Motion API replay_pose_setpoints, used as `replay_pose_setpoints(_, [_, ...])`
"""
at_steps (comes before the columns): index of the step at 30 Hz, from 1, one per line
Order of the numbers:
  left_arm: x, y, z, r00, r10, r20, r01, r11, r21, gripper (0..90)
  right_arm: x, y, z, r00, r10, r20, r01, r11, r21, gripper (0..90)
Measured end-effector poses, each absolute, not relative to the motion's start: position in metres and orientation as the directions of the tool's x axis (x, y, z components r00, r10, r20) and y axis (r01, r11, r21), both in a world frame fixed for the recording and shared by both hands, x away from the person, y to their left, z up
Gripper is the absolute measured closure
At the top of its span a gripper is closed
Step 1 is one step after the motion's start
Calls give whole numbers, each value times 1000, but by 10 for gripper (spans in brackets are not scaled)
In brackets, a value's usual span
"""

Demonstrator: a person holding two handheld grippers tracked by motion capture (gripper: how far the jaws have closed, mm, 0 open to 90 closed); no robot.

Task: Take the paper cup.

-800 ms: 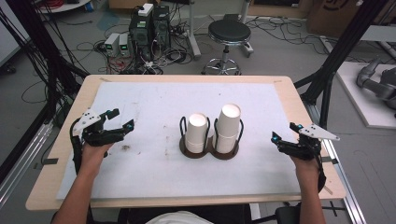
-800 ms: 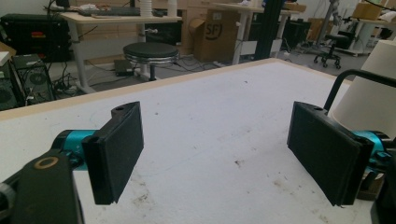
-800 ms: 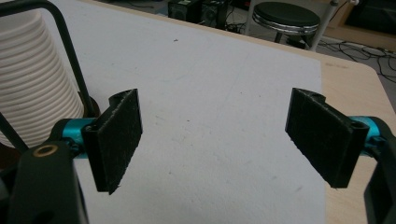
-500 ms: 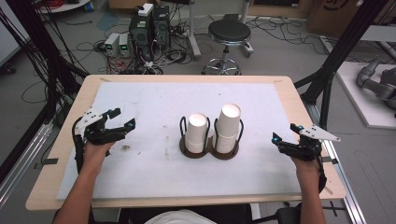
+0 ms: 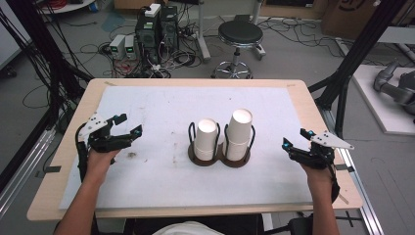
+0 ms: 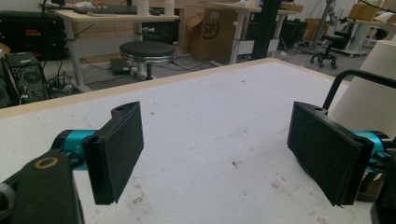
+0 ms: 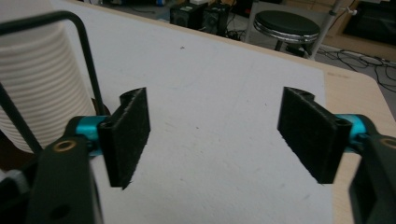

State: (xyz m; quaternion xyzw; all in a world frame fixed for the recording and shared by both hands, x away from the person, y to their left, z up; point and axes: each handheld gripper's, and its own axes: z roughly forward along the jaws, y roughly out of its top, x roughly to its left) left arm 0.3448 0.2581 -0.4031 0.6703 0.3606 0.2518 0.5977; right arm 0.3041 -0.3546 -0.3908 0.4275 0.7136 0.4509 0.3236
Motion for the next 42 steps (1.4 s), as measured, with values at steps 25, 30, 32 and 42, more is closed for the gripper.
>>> replay_pose_setpoints(25, [339,256,-404,617,782,-90,192,-38,981,186,284,-282,-356,-568,822,-38,176,167,970,900])
replay_pose_setpoints(30, [340,253,-404,623,777,-90,194,-43,980,186,282,-264,-356,-637,769,-43,162,188,969,900])
replay_pose_setpoints(32, [340,253,-404,625,776,-88,195,-47,980,186,282,-259,-356,-659,751,-43,161,196,967,900])
replay_pose_setpoints(42, [340,251,-405,631,771,-84,197,-55,979,186,281,-219,-362,-757,652,-33,153,227,962,900])
